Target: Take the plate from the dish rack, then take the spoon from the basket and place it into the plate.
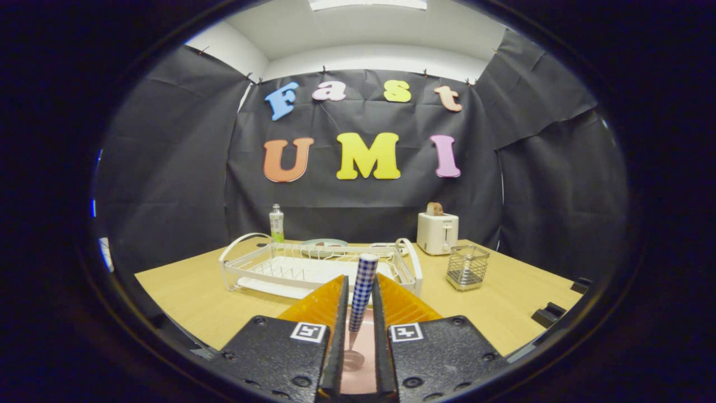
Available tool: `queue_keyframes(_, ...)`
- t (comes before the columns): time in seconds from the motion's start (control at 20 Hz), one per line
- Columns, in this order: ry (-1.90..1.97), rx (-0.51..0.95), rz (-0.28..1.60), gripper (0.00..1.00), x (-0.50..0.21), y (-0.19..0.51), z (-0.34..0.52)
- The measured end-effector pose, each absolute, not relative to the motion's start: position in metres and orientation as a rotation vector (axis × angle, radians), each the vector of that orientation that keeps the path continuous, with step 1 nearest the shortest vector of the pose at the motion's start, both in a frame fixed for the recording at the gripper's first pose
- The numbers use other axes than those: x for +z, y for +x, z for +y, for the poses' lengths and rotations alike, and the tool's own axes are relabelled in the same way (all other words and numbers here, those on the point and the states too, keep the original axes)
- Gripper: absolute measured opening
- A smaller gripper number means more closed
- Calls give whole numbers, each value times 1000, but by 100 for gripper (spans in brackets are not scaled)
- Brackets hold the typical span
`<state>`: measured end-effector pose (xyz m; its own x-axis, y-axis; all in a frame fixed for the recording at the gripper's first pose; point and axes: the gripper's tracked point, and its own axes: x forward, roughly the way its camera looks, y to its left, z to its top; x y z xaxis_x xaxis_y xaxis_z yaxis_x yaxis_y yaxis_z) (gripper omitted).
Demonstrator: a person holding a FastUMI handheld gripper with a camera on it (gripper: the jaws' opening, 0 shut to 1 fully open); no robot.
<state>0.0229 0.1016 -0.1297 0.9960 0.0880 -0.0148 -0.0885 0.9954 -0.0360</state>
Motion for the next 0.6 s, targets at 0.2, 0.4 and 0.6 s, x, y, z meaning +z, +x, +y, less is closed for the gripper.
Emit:
queue_keyframes(0.2, -41, 117, -1, 58, -124, 17, 97)
queue_keyframes(0.4, -24, 104, 16, 89, -118, 18, 88)
queue_keyframes(0.6, -15, 93, 32, 100, -106, 20, 84)
